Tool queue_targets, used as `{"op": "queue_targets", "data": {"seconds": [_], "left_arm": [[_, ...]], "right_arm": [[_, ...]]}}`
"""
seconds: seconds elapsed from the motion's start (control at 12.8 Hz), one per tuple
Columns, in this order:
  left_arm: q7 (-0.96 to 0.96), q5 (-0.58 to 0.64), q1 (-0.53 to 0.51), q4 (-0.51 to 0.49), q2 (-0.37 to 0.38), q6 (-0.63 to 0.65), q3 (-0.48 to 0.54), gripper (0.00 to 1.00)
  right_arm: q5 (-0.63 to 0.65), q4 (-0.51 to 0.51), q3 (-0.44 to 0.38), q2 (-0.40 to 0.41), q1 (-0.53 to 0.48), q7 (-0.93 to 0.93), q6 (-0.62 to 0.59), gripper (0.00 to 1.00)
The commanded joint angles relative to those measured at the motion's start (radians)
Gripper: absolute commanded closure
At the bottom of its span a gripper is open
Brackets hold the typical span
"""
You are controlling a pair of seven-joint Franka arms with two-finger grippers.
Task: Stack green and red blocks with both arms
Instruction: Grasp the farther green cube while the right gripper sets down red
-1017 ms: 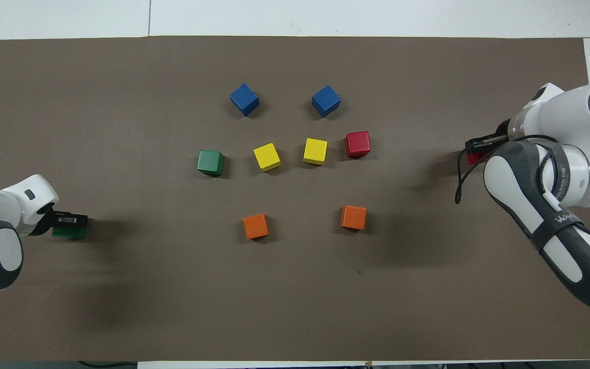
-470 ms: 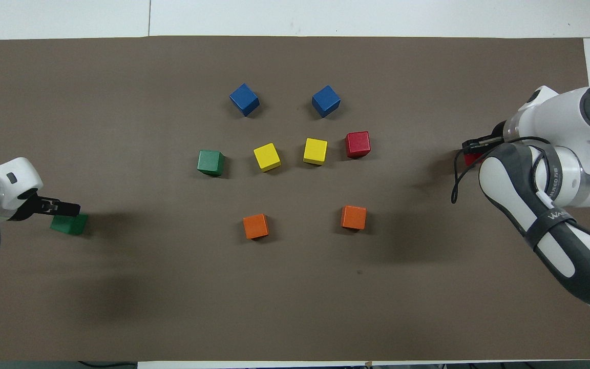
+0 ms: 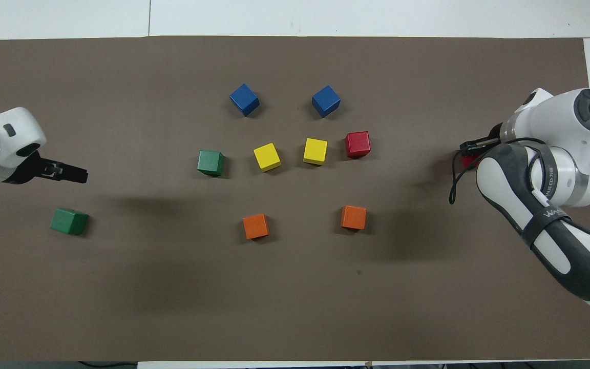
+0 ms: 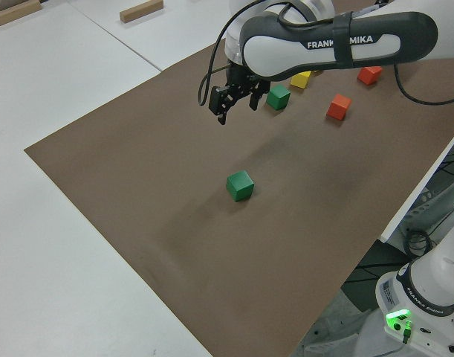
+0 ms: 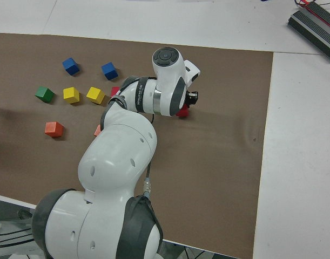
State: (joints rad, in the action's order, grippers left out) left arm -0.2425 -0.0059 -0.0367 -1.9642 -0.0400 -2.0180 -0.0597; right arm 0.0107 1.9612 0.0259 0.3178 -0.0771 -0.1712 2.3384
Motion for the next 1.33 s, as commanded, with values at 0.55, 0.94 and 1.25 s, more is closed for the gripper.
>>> {"op": "queue_targets", "data": {"seconds": [0.55, 0.94, 1.25], "left_arm": [[0.275, -0.032, 0.310, 0.220, -0.224, -0.019, 0.012, 0.00], [0.276, 0.003, 0.376, 0.216, -0.325, -0.099, 0.014, 0.00], [0.278, 0.004, 0.379, 0.168, -0.347, -0.155, 0.014, 0.00]], "right_arm": [[-0.017, 0.013, 0.009, 0.015, -0.010, 0.032, 0.033, 0.93], [-0.015, 0.010, 0.009, 0.015, -0.012, 0.024, 0.046, 0.00], [-0.015, -0.057, 0.014, -0.040, -0.003, 0.030, -0.109, 0.00]]}}
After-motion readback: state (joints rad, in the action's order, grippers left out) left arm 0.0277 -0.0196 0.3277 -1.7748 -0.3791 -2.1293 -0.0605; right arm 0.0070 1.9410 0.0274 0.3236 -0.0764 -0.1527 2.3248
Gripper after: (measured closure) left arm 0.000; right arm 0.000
